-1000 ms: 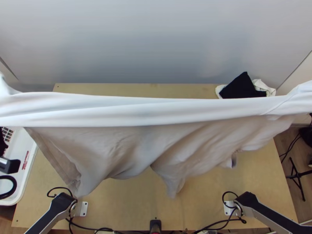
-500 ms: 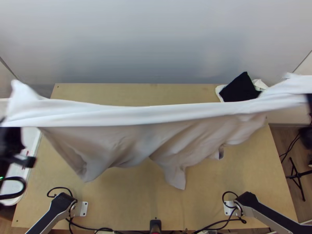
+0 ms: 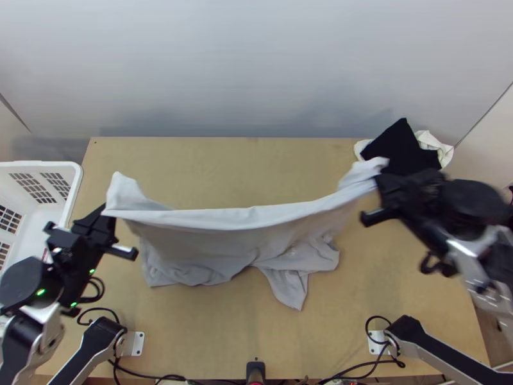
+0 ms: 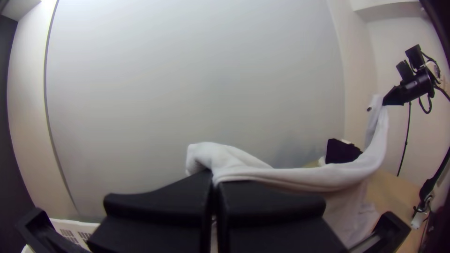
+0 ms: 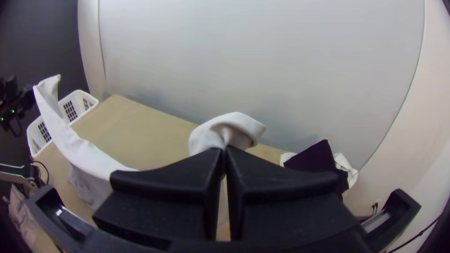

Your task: Fold the t-shirt

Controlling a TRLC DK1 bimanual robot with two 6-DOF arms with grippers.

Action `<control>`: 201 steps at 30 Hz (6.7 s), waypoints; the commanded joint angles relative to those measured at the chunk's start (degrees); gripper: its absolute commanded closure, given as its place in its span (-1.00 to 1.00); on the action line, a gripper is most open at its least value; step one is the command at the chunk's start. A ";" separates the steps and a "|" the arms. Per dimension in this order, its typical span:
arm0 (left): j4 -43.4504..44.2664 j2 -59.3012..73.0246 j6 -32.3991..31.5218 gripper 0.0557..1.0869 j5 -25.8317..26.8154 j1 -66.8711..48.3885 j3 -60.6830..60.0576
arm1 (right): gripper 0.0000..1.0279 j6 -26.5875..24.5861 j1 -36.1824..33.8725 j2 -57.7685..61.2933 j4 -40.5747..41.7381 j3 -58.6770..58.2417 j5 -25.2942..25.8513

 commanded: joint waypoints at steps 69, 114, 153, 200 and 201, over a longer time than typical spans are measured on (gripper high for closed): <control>-16.21 23.24 17.97 -0.90 10.82 27.43 -5.82 | -0.93 8.12 -2.21 7.48 3.84 -19.08 -15.30; -24.74 49.96 9.18 -0.90 28.83 29.98 0.77 | -0.86 5.57 -0.54 -2.98 -8.12 -27.26 -24.53; -27.02 44.60 -3.83 0.83 28.92 30.77 8.33 | -0.86 15.24 6.66 1.95 -0.56 -37.10 -38.86; -25.61 39.85 -1.28 0.83 28.83 33.40 5.34 | 0.94 11.46 28.99 29.54 -0.56 -20.22 -13.63; -25.79 39.76 -1.28 0.83 28.83 33.40 5.34 | 0.94 11.46 28.90 28.84 -2.49 -19.43 -13.63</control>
